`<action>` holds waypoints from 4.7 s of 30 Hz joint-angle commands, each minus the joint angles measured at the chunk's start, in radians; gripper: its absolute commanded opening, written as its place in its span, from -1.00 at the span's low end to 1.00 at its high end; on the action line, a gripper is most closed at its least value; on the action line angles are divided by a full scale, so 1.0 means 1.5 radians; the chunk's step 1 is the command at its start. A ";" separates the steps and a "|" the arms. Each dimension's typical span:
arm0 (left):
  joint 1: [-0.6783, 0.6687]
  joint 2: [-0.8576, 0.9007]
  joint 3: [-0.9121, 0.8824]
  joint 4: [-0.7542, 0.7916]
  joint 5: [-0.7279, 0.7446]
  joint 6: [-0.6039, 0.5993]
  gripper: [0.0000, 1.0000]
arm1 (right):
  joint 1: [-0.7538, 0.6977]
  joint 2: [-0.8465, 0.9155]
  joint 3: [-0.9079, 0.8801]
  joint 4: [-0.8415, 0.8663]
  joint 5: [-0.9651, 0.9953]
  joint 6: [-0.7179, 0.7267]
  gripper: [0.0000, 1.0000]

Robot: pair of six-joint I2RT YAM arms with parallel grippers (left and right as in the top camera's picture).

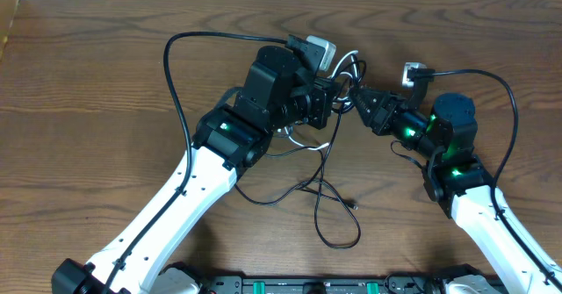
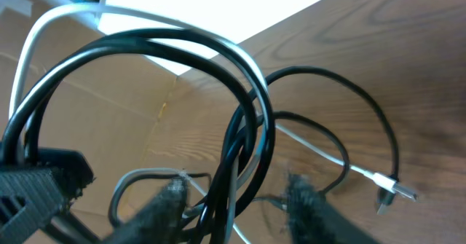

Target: Untangle cables

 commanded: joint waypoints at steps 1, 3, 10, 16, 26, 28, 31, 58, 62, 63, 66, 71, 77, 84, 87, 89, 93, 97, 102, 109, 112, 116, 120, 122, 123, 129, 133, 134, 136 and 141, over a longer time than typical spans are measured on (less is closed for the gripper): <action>-0.003 0.001 0.006 0.005 0.011 0.013 -0.85 | -0.001 -0.006 0.003 -0.001 0.016 -0.009 -0.53; -0.003 0.001 0.006 0.006 0.019 0.013 -0.85 | -0.001 -0.006 0.003 -0.002 0.021 -0.008 -0.67; -0.003 0.001 0.006 0.008 0.081 0.013 -0.85 | -0.001 -0.006 0.003 -0.002 0.022 -0.003 -0.34; -0.019 0.001 0.006 0.039 0.110 0.014 -0.85 | -0.001 -0.006 0.003 -0.001 0.032 0.032 -0.42; -0.025 0.001 0.006 0.036 0.065 0.013 -0.85 | -0.001 -0.006 0.003 -0.001 0.029 0.032 -0.98; -0.025 0.001 0.006 0.027 0.028 0.013 -0.85 | -0.001 -0.006 0.003 -0.001 0.024 0.031 -0.98; -0.025 0.001 0.006 0.014 -0.030 0.002 -0.85 | -0.001 -0.006 0.003 0.001 0.018 0.027 -0.98; 0.032 0.001 0.006 -0.123 -0.299 -0.206 -0.85 | -0.001 -0.006 0.003 0.406 -0.418 -0.041 -0.98; 0.045 0.001 0.006 -0.123 -0.299 -0.219 -0.85 | -0.001 -0.006 0.003 0.434 -0.444 -0.044 -0.98; 0.046 0.001 0.006 -0.123 -0.297 -0.219 -0.85 | -0.001 -0.006 0.003 0.433 -0.444 -0.044 -0.98; 0.048 0.001 0.006 -0.125 -0.300 -0.219 -0.85 | -0.001 -0.006 0.003 0.434 -0.457 -0.047 -0.98; 0.072 0.001 0.006 -0.148 -0.349 -0.223 -0.85 | -0.001 -0.006 0.003 0.489 -0.535 -0.064 -0.98; 0.153 0.001 0.006 -0.222 -0.371 -0.314 -0.85 | -0.001 -0.006 0.003 0.570 -0.609 -0.064 -0.98; 0.238 0.001 0.006 -0.301 -0.354 -0.353 -0.85 | -0.002 -0.006 0.003 0.572 -0.603 -0.064 -0.98; 0.244 0.001 0.006 -0.292 -0.298 -0.283 -0.85 | -0.008 -0.006 0.003 0.565 -0.593 -0.070 -0.97; 0.243 0.001 0.006 -0.274 -0.246 -0.216 -0.85 | -0.013 -0.006 0.003 0.546 -0.581 -0.077 -0.89; 0.242 0.001 0.006 -0.234 -0.077 -0.080 -0.85 | -0.021 -0.006 0.003 0.453 -0.494 -0.077 -0.34; 0.240 0.001 0.006 -0.200 0.158 0.073 -0.85 | -0.021 -0.006 0.003 0.334 -0.391 -0.078 0.48; 0.225 0.000 0.006 -0.196 0.288 0.144 -0.85 | -0.020 -0.006 0.003 0.223 -0.308 -0.129 0.66; 0.166 0.000 0.006 -0.164 0.296 0.159 -0.85 | -0.021 -0.006 0.003 0.106 -0.201 -0.173 0.67; 0.137 0.000 0.006 -0.132 0.296 0.158 -0.85 | -0.021 -0.006 0.003 0.072 -0.179 -0.196 0.68; 0.105 0.000 0.006 -0.085 0.296 0.158 -0.85 | -0.021 -0.006 0.003 0.047 -0.177 -0.233 0.67; 0.078 0.000 0.006 -0.061 0.296 0.159 -0.85 | -0.020 -0.006 0.003 0.027 -0.145 -0.238 0.50; 0.066 0.000 0.006 -0.057 0.296 0.172 -0.85 | -0.020 -0.006 0.003 0.015 -0.130 -0.238 0.38; 0.061 0.000 0.006 -0.057 0.296 0.177 -0.85 | -0.020 -0.006 0.003 0.011 -0.125 -0.238 0.31; 0.049 0.000 0.006 -0.056 0.296 0.184 -0.85 | -0.020 -0.006 0.003 0.004 -0.112 -0.238 -0.35; 0.049 0.000 0.006 -0.056 0.295 0.184 -0.85 | -0.020 -0.006 0.003 -0.002 -0.111 -0.238 -0.98; 0.049 0.000 0.006 -0.055 0.295 0.184 -0.85 | -0.020 -0.006 0.003 -0.003 -0.111 -0.238 -0.98; 0.050 0.000 0.006 -0.053 0.278 0.184 -0.85 | -0.020 -0.006 0.003 -0.003 -0.111 -0.238 -0.98; 0.050 0.000 0.006 -0.054 0.159 0.166 -0.85 | -0.020 -0.006 0.003 -0.002 -0.116 -0.238 -0.98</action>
